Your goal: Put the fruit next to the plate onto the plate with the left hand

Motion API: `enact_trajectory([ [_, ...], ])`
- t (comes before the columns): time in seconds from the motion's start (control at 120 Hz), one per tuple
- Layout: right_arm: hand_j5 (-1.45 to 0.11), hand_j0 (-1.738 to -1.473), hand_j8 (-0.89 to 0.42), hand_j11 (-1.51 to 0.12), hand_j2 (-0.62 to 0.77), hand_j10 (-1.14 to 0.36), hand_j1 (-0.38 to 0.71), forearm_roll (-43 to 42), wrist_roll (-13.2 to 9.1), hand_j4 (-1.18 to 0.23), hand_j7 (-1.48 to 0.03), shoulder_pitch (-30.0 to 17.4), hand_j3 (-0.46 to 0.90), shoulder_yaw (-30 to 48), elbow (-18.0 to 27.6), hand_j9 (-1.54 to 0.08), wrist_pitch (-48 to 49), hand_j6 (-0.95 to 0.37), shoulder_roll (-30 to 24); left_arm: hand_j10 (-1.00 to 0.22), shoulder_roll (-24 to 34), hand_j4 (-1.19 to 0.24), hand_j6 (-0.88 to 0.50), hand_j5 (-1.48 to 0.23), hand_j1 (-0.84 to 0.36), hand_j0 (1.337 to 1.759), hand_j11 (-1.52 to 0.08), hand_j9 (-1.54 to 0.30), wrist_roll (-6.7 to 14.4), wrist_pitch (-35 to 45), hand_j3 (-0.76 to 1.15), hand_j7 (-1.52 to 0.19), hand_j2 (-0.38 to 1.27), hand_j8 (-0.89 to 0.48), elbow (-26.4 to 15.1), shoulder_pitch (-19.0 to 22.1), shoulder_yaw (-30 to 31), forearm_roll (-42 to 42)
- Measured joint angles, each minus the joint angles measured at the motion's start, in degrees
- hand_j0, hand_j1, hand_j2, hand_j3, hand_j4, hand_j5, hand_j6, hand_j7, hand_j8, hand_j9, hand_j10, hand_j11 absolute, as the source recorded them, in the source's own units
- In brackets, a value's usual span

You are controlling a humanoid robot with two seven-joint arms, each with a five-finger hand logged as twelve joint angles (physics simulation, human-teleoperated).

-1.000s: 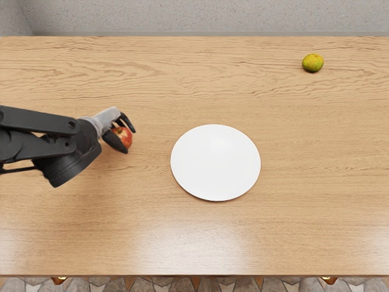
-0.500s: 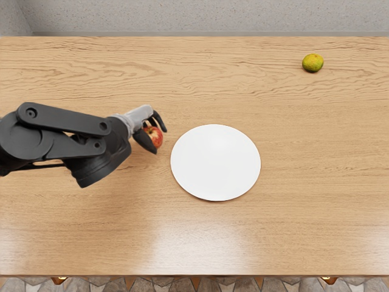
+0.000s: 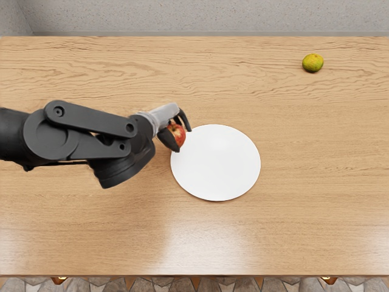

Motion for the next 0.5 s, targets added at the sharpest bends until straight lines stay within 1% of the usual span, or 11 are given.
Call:
enact_trajectory([
  [0.017, -0.03, -1.658, -0.02, -0.03, 0.0, -0.02, -0.32, 0.0, 0.0, -0.02, -0.03, 0.0, 0.0, 0.0, 0.0, -0.03, 0.0, -0.02, 0.0, -0.57, -0.85, -0.59, -0.46, -0.81, -0.28, 1.655, -0.8, -0.79, -0.05, -0.08, 0.0, -0.79, 0.18, -0.42, 0.09, -0.02, 0.0, 0.03],
  [0.042, -0.03, -1.658, -0.02, -0.03, 0.0, -0.02, -0.32, 0.0, 0.0, -0.02, -0.03, 0.0, 0.0, 0.0, 0.0, -0.03, 0.0, -0.02, 0.0, -0.57, -1.36, -0.58, -0.44, -0.82, -0.28, 1.654, -0.8, -0.8, -0.09, -0.16, 0.0, -0.79, 0.16, -0.43, 0.22, -0.03, -0.02, -0.05],
  [0.242, -0.03, -1.658, -0.02, -0.03, 0.0, -0.02, -0.32, 0.0, 0.0, -0.02, -0.03, 0.0, 0.0, 0.0, 0.0, -0.03, 0.0, -0.02, 0.0, -0.58, -2.16, -0.59, -0.42, -0.82, -0.3, 1.655, -0.8, -0.8, -0.07, -0.09, 0.0, -0.8, 0.17, -0.41, 0.97, 0.05, -0.2, 0.0],
  [0.292, -0.03, -1.658, -0.02, -0.03, 0.0, -0.02, -0.32, 0.0, 0.0, -0.02, -0.03, 0.0, 0.0, 0.0, 0.0, -0.03, 0.0, -0.02, 0.0, -0.58, -3.5, -0.59, -0.44, -0.82, -0.3, 1.655, -0.8, -0.8, -0.07, -0.11, 0.0, -0.8, 0.2, -0.41, 1.02, 0.05, -0.17, 0.08],
  [0.5, -0.03, -1.658, -0.02, -0.03, 0.0, -0.02, -0.32, 0.0, 0.0, -0.02, -0.03, 0.0, 0.0, 0.0, 0.0, -0.03, 0.0, -0.02, 0.0, -0.59, -5.76, -0.59, -0.45, -0.82, -0.28, 1.656, -0.8, -0.8, -0.18, -0.1, 0.0, -0.81, 0.19, -0.43, 1.79, 0.43, 0.0, 0.41],
])
